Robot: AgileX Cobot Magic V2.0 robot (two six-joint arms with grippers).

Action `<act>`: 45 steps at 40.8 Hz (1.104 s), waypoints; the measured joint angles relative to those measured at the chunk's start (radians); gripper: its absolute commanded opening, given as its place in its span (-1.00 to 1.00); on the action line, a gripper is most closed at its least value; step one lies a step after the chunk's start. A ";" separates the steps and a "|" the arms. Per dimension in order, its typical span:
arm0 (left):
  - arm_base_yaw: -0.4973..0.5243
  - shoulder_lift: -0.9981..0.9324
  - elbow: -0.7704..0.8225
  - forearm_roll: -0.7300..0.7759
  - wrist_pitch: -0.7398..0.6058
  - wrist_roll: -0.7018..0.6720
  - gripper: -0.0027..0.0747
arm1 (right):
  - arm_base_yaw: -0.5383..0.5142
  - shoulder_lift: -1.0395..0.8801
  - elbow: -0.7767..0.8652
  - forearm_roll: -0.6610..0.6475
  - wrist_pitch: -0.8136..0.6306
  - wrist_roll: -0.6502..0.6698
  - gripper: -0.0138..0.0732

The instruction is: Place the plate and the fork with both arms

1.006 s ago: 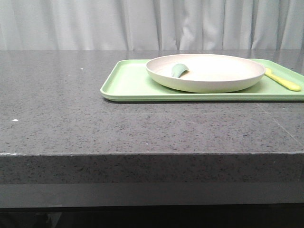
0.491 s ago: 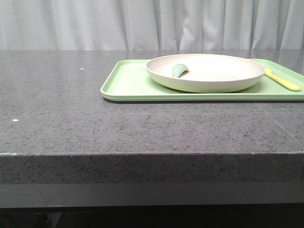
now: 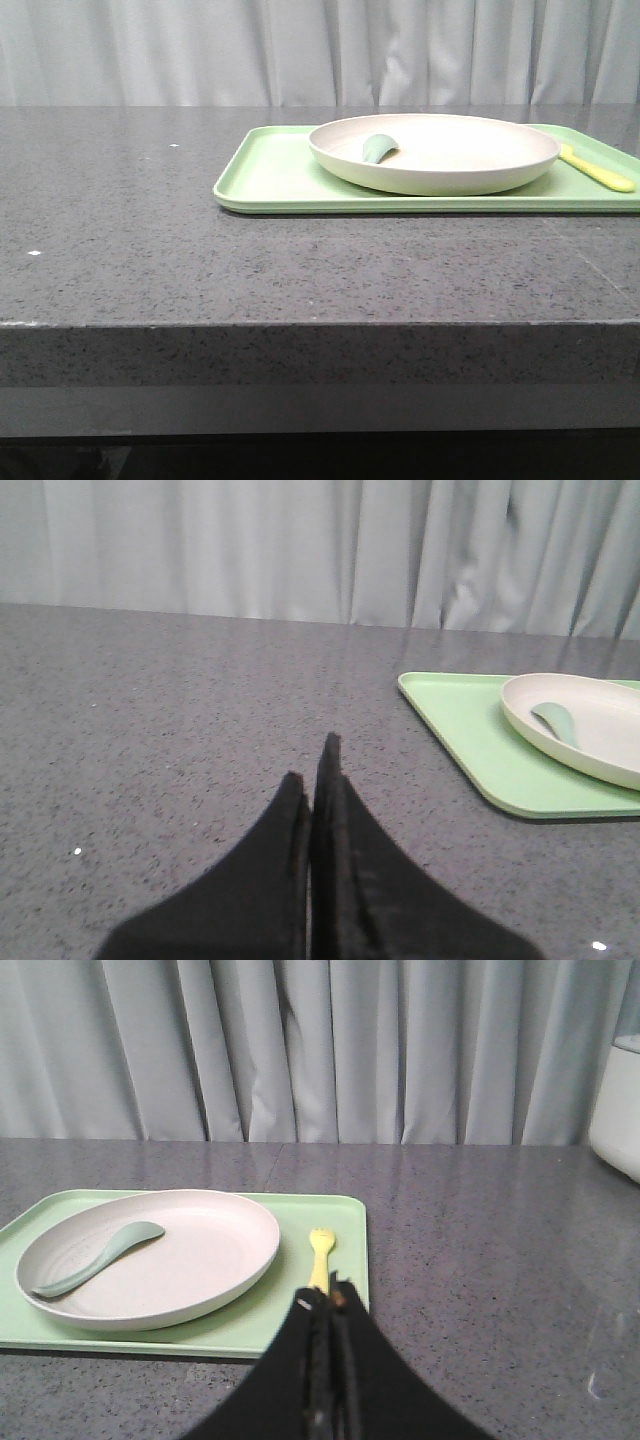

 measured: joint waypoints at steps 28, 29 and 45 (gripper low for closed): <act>0.206 -0.094 0.265 0.000 -0.128 0.000 -0.98 | 0.000 0.000 0.000 0.000 0.000 0.000 -0.96; 0.206 -0.094 0.265 0.000 -0.130 0.000 -0.98 | 0.000 0.000 0.000 0.000 0.000 0.000 -0.96; 0.206 -0.094 0.265 0.000 -0.134 0.000 -0.98 | 0.000 0.000 0.000 0.000 0.000 0.000 -0.96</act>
